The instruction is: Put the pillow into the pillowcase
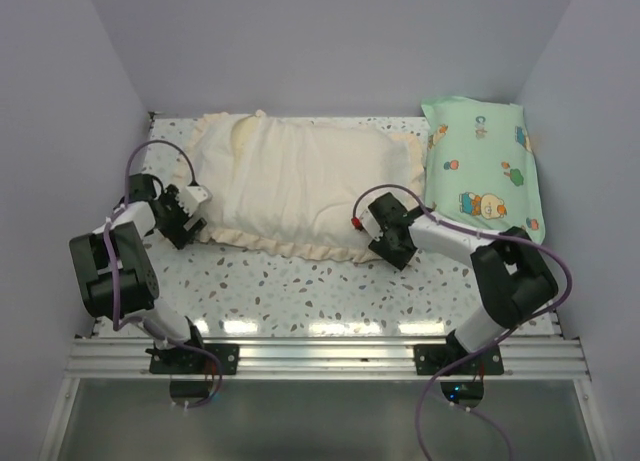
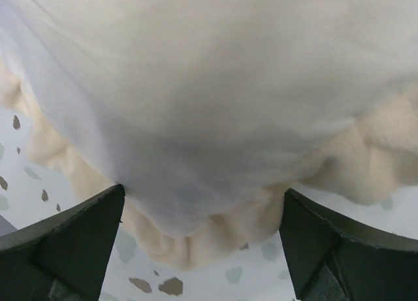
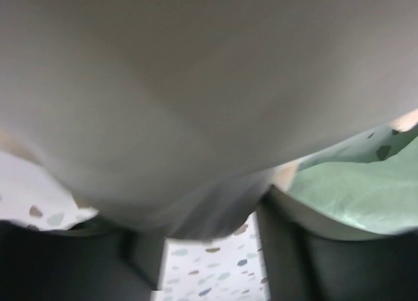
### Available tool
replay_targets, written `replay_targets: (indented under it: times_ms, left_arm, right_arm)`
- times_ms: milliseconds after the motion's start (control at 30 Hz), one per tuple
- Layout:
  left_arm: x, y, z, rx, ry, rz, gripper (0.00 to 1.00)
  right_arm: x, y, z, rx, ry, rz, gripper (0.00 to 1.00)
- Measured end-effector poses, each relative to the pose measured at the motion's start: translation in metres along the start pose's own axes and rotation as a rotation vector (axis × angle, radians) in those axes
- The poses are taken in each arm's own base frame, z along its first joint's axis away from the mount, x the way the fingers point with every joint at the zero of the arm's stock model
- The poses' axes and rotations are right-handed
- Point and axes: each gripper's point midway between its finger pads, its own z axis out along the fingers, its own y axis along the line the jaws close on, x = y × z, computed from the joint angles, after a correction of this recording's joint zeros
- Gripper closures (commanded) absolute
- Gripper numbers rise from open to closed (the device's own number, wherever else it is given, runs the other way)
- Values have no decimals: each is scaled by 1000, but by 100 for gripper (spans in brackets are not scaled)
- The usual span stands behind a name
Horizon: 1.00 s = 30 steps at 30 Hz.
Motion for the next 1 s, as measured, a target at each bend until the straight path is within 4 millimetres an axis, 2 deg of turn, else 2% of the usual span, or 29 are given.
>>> replay_targets:
  times_ms: [33, 67, 100, 133, 200, 267, 367, 500, 633, 733, 867, 1000]
  left_arm:
    - [-3, 4, 2, -10, -16, -4, 19]
    - [-6, 8, 6, -14, -31, -12, 33]
    - [-10, 11, 9, -15, -46, -22, 48]
    - [-11, 15, 13, -14, -54, -34, 74]
    - [-15, 18, 20, 1, -67, -61, 98]
    - [-18, 21, 22, 13, -73, -87, 100]
    - [-28, 27, 14, 23, -103, -137, 100]
    - [-59, 53, -21, -25, -205, -194, 100]
    - [-102, 79, -78, -134, -338, -194, 100]
    - [-134, 91, -128, -221, -434, -184, 100]
    - [-162, 90, -202, -362, -531, -166, 100]
    - [-180, 66, -293, -563, -633, -101, 100]
  right_arm:
    - [-4, -3, 1, 15, -18, 8, 72]
    - [-8, -6, 3, 29, -36, 13, 88]
    - [-12, -9, 3, 43, -51, 22, 100]
    - [-15, -12, 4, 56, -66, 37, 100]
    - [-20, -19, 3, 73, -89, 64, 100]
    - [-23, -28, 0, 87, -111, 96, 100]
    - [-31, -55, -18, 126, -178, 168, 100]
    - [-55, -105, -71, 215, -350, 272, 100]
    - [-82, -156, -147, 324, -562, 348, 100]
    - [-88, -176, -196, 377, -680, 375, 100]
    - [-77, -180, -254, 434, -802, 391, 100]
    - [-49, -170, -313, 497, -925, 404, 100]
